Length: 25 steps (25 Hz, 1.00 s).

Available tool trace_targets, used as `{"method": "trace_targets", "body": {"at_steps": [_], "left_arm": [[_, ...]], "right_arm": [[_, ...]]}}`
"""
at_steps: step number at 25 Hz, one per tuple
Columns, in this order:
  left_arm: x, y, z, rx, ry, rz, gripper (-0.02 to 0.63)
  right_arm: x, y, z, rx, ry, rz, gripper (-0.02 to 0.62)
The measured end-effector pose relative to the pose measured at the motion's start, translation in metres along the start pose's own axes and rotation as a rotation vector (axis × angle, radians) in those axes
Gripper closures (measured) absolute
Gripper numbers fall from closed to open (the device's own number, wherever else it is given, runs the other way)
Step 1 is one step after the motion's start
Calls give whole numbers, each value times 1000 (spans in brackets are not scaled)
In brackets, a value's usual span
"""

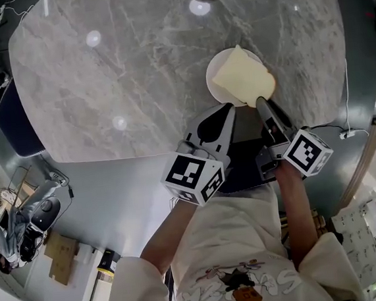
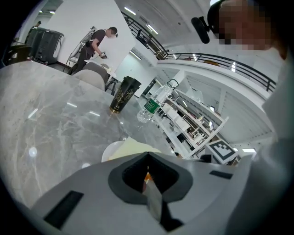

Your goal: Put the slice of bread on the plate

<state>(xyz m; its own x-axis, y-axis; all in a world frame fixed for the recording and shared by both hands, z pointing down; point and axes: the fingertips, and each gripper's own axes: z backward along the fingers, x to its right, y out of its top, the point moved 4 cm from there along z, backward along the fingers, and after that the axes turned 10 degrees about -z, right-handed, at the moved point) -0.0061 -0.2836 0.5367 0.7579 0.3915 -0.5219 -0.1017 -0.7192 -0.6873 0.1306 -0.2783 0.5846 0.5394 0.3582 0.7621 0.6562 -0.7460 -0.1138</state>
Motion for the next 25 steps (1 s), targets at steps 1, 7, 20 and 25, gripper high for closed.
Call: {"method": "trace_targets", "body": {"at_steps": [1,7,20,25], "left_arm": [[1,1,-1,-1,-2,-3,609],[2,1,-4,-15,-27,26,609],[17,20,3,21,-53,19,609],[31,34,17,67,-83,19,609]], "right_arm": [[1,2,0,5,-34,62,506],[4,-3,-4,-42,-177,325,326],[-9,4,12,17,-195,371,281],[-18,13,33,85,-180,405,284]]}}
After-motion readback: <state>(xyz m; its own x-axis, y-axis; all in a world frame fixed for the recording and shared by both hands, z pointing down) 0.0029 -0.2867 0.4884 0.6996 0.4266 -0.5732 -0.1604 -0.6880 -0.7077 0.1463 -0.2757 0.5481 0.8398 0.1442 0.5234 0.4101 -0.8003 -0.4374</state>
